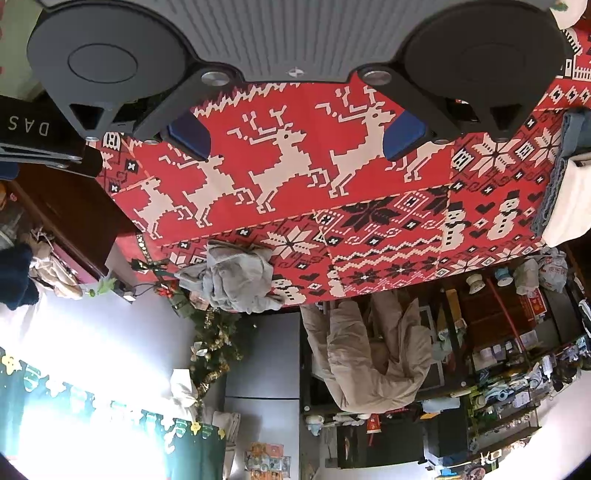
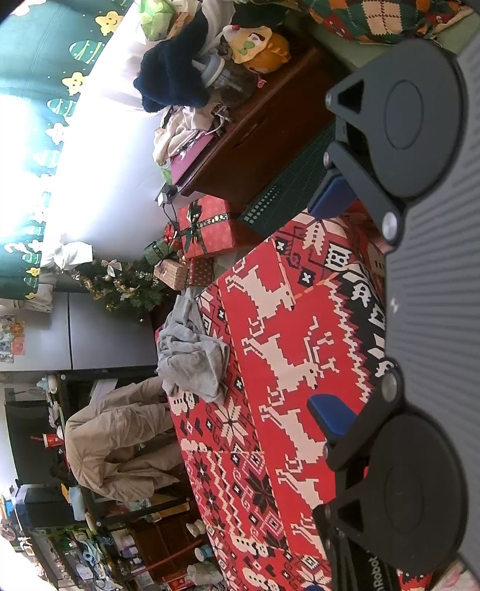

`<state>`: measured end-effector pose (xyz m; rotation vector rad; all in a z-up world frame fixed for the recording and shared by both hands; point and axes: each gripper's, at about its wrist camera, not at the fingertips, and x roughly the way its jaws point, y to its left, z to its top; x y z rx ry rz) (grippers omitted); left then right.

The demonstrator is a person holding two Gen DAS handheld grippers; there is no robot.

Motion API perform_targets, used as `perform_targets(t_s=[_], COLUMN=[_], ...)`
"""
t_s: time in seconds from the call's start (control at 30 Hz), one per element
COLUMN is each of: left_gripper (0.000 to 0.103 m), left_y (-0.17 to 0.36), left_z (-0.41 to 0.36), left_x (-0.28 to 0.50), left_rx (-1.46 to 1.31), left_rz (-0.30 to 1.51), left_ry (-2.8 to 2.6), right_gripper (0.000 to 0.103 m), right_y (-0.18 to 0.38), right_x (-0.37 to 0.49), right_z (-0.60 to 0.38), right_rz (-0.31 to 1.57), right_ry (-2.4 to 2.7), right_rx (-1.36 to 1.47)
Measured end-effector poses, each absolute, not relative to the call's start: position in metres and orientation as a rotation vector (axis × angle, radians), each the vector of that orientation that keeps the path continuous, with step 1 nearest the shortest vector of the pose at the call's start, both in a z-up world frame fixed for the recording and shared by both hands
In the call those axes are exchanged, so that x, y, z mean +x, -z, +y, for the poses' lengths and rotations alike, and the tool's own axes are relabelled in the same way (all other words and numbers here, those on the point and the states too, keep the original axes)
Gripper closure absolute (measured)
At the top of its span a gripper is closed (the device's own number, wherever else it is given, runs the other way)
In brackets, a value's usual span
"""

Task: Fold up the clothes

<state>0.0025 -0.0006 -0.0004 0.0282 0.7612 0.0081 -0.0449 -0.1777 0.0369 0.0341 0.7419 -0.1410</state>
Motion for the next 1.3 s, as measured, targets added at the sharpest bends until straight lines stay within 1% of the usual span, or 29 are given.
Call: perform_targets(t_s=[0.13,0.33,1.3], left_gripper=[0.002,0.002,0.002], left_y=[-0.0043,-0.0041,0.0], left_z=[0.0031,-0.0027,0.0003], left_x=[-0.0007,0.0007,-0.0004], left_rx=[0.009,0.012,0.002], left_rz=[0.727,0.73,0.735], left_ry=[0.005,0.004,0.022], right_gripper=[0.001,0.001,0.001], right_y=[-0.0347,-0.0424,-0.0397], right_x=[-0.0454,-0.0441,-0.0469], right_z=[-0.1778,-0.1753,-0.1773], right_rz=[0.743,0.755,0.75], right_ry=[0.146,0.15,0.128], right_rx=[0.029,0.029,0.023])
